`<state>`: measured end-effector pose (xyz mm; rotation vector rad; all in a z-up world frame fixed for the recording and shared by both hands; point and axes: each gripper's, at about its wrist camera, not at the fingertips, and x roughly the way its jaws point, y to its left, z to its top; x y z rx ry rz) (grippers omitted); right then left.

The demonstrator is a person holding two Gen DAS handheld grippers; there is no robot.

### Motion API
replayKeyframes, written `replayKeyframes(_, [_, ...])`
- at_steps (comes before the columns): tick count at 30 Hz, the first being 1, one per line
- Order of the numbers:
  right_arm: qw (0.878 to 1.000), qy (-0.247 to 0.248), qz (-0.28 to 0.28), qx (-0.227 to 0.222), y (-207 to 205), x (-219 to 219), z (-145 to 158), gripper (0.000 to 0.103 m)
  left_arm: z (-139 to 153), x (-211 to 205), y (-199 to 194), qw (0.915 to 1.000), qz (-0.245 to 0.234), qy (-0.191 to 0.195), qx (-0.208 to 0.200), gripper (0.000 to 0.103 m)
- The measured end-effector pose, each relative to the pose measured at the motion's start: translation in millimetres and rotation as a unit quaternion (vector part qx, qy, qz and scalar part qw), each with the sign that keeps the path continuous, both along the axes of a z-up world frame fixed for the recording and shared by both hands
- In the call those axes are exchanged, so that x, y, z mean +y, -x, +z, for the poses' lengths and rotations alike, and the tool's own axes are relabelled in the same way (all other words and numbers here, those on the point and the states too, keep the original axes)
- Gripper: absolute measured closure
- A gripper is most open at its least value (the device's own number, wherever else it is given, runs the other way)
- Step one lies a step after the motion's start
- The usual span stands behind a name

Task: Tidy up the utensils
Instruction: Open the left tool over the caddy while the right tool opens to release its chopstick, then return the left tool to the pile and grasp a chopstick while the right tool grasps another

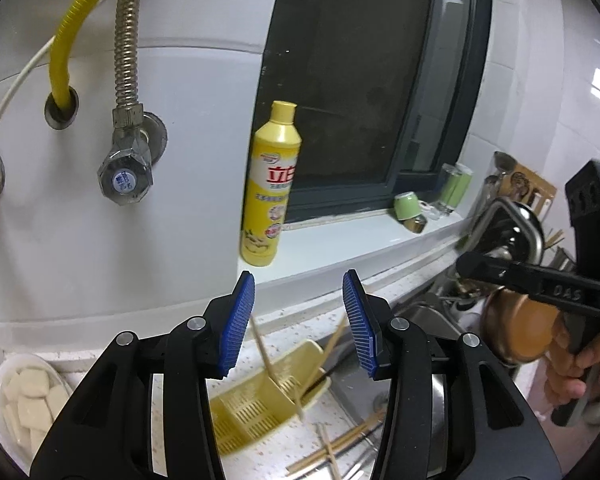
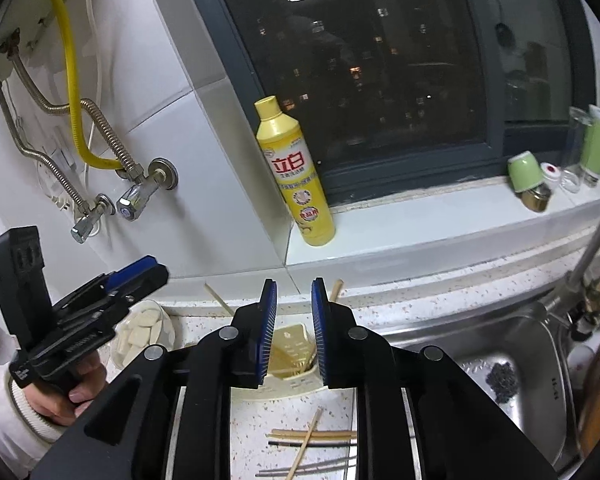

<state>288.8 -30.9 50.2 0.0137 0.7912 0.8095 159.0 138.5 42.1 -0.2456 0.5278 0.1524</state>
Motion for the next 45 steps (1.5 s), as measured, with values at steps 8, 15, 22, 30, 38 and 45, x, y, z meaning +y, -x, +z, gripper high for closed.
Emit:
replayKeyframes(8, [0.999,-0.007,-0.040,0.025,22.0,-39.8,-22.8,0.087,-4.1,-30.2,23.4,0.9996,-0.026,0.009,0.009,0.058])
replayKeyframes(15, [0.994,-0.019,-0.082,0.066,32.4,-76.1,-59.9,0.087,-24.9,-52.5,30.7,0.9981,-0.049,0.018,0.034,0.058])
replayKeyframes(22, [0.987,-0.051,-0.109,0.107,38.6,-104.0,-100.9,0.087,-51.7,-69.4,27.8,0.9960,-0.062,0.020,0.062,0.058])
replayKeyframes(30, [0.979,-0.047,-0.128,0.152,44.5,-114.9,-148.1,0.087,-95.1,-83.5,19.0,0.9904,-0.070,0.042,0.111,0.054])
replayKeyframes(38, [0.964,-0.056,-0.155,0.208,43.3,-129.4,-192.2,0.087,-133.9,-88.6,13.0,0.9847,-0.050,0.050,0.159,0.054])
replayKeyframes(45, [0.950,-0.068,-0.172,0.253,43.2,-133.4,-226.5,0.087,-166.0,-94.5,2.5,0.9802,-0.032,0.036,0.192,0.054])
